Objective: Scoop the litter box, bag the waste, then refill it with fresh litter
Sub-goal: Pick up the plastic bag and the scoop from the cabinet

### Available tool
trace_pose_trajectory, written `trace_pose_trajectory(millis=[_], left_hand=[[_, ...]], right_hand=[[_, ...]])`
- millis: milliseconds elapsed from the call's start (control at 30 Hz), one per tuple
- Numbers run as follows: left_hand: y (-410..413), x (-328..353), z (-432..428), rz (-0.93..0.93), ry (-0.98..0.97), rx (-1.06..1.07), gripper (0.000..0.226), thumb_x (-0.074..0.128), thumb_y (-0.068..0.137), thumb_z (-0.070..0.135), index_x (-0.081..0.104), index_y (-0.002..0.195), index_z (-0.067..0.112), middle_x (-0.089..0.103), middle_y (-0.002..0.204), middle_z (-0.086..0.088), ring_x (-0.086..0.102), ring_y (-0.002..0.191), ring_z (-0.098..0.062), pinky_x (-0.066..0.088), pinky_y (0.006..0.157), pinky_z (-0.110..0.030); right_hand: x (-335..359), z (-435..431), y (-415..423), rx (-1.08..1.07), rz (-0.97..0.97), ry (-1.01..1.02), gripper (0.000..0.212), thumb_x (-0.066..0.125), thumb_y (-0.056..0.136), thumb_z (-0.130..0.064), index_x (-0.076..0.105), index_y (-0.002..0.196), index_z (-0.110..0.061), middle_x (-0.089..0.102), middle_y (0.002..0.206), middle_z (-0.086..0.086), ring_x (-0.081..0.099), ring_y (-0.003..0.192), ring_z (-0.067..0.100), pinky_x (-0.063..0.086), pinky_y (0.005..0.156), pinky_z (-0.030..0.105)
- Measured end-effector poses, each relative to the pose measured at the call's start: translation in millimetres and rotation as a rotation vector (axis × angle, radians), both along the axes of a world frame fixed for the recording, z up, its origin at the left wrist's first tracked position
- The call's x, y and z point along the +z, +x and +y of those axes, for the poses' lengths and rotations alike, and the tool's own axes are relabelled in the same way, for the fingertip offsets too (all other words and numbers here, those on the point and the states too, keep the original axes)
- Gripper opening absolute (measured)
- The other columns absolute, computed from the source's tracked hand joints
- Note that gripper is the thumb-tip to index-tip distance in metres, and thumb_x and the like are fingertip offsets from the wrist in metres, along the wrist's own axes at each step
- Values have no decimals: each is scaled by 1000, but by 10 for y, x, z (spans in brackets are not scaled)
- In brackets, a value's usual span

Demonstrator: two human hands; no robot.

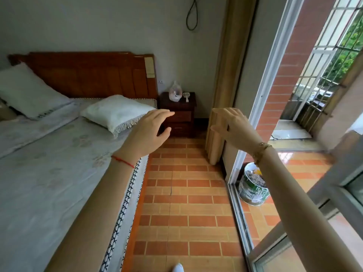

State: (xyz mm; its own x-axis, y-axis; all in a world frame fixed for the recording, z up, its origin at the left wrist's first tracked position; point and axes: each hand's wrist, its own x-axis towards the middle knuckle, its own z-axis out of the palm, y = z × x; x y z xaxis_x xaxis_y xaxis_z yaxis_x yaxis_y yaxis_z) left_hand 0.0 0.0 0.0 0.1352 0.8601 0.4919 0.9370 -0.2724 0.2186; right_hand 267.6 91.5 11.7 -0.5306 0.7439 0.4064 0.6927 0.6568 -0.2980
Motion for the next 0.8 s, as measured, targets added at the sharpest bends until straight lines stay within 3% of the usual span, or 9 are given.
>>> trace_pose_trajectory(millis=[500,667,800], left_hand=[[-575,-219,1035,-99,-95,-6,48,48,97,28,45,144,17,47,147,1,38,140,-14,34,116,-44],[-630,-347,1366,-90,-133,-4,45,53,98,24,48,142,17,48,146,2,37,139,-11,23,118,-27],[-665,-453,1762,-80,-172,-8,45,54,97,23,49,142,17,49,144,2,40,138,-12,24,115,-23]], right_hand=[[-503,1180,-626,-80,-35,-56,55,54,91,-46,43,140,-23,51,136,-2,36,133,20,33,109,42],[-668,1487,-704,-95,-35,-143,55,52,90,-46,42,139,-24,51,135,-2,37,132,20,33,109,43],[-720,1783,-740,-96,-37,-190,62,41,85,-53,43,138,-22,53,133,0,38,131,22,34,108,46]])
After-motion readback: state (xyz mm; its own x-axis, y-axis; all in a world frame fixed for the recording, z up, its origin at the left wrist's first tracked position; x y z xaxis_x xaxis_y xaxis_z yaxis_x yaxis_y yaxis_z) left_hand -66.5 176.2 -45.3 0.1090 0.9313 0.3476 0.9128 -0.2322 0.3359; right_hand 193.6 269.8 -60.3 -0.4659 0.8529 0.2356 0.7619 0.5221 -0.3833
